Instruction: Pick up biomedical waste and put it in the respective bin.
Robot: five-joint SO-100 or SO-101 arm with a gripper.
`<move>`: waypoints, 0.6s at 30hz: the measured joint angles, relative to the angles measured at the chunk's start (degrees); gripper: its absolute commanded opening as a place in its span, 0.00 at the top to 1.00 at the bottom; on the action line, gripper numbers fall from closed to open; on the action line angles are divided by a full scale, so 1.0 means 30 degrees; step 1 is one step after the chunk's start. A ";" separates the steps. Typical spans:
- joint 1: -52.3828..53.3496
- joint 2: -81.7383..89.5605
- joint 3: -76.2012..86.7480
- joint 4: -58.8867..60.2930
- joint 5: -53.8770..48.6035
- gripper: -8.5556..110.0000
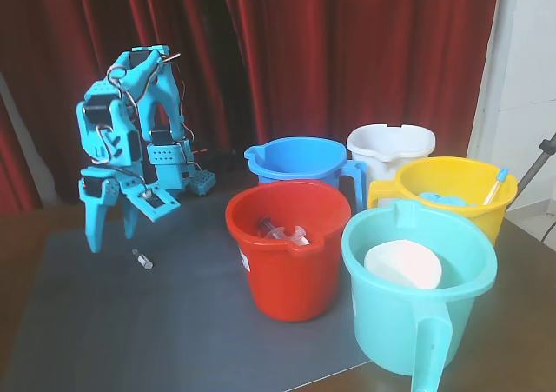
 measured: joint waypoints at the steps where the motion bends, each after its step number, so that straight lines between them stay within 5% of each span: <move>1: 0.0000 0.0029 0.0322 -0.0234 0.0000 0.72; 13: 0.0000 0.0029 0.2227 -0.2432 0.0029 0.73; 18: -0.0059 0.0029 0.2256 -0.2432 0.0029 0.80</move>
